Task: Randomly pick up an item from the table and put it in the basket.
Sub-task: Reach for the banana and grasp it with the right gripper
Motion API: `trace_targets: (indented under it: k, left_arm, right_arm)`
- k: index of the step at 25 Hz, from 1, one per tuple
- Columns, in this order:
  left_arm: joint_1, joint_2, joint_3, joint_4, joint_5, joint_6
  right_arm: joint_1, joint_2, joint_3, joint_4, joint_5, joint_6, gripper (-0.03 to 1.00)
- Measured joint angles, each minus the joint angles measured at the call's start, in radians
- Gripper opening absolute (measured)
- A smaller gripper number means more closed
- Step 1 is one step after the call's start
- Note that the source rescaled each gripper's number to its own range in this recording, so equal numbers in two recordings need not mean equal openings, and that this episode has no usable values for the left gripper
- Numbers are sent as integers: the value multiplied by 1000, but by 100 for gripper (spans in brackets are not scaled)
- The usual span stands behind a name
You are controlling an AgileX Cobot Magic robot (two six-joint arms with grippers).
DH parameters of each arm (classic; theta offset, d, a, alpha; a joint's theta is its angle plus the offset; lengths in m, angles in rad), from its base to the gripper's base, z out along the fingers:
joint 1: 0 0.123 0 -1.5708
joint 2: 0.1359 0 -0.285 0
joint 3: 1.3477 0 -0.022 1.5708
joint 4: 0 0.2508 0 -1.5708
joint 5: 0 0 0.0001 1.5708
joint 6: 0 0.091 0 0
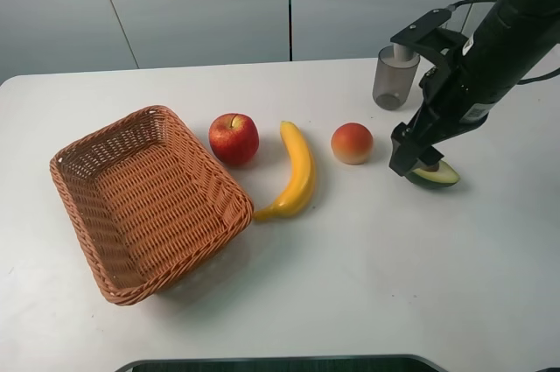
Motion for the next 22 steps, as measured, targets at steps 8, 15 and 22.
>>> trace_targets:
  k: [8, 15, 22]
  left_arm:
    - [0, 0, 0, 0, 0, 0]
    - [0, 0, 0, 0, 0, 0]
    - [0, 0, 0, 0, 0, 0]
  right_arm:
    - [-14, 53, 0, 2, -68, -25, 100]
    - [-14, 88, -33, 2, -105, -29, 100]
    - [38, 143, -126, 2, -104, -29, 100]
